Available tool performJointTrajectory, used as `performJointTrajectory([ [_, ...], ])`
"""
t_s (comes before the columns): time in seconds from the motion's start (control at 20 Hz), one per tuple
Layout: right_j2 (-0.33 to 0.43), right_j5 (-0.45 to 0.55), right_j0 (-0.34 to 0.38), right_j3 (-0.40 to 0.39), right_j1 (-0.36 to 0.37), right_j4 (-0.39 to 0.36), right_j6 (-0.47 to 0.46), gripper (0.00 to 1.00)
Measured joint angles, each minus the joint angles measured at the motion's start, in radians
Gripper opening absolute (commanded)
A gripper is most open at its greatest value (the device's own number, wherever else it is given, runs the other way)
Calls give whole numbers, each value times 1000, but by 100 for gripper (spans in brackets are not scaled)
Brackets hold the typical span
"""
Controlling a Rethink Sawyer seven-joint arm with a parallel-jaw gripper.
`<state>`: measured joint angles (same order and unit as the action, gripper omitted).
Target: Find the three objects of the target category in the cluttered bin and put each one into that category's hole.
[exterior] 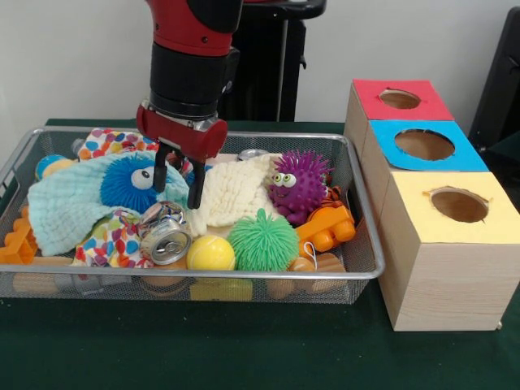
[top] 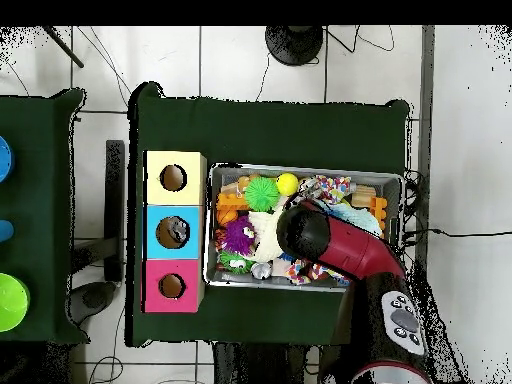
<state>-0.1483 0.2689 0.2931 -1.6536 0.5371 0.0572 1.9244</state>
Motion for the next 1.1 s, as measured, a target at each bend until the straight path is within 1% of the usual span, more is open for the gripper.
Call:
performJointTrajectory([
  [1.1, 0, 0, 0, 21, -84, 0, 0, 100],
])
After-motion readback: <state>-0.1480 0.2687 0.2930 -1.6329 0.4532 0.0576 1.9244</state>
